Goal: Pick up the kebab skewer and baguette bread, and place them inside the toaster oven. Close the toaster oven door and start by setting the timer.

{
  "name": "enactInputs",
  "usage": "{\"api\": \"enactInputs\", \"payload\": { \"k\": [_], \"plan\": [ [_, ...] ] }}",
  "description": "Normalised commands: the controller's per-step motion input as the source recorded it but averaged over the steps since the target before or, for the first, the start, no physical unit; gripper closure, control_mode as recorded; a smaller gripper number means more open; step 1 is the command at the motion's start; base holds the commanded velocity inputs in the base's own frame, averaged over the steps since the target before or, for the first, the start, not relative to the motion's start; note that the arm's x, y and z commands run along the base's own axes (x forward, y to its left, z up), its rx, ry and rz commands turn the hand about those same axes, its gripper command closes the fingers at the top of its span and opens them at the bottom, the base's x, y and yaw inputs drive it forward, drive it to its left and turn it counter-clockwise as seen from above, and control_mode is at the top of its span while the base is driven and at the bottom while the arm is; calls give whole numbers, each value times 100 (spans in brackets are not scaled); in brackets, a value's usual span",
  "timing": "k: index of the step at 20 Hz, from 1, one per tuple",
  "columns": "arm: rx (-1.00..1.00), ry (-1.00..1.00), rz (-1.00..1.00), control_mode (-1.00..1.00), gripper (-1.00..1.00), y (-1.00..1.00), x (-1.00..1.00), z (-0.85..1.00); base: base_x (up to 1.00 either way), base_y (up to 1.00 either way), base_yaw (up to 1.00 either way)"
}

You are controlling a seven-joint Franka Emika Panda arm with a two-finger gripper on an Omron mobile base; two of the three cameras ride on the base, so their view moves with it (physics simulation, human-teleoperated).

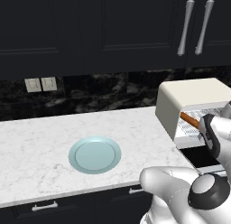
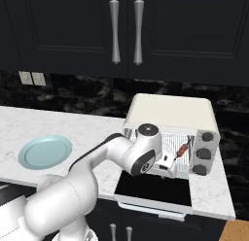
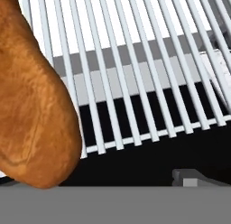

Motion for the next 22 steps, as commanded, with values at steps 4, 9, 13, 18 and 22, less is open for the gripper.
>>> {"api": "enactInputs", "payload": {
  "k": [4, 9, 13, 18, 22],
  "plan": [
    [0, -4, 10, -100, -100, 0, 16, -3, 0, 0, 0],
    [0, -2, 13, -100, -100, -10, 18, -2, 0, 0, 0],
    [0, -2, 14, -100, -100, -11, 25, 0, 0, 0, 0],
    [0, 0, 8, -100, -100, 0, 46, 0, 0, 0, 0],
    [0, 0, 3, -100, -100, 0, 50, 0, 0, 0, 0]
  ]
}}
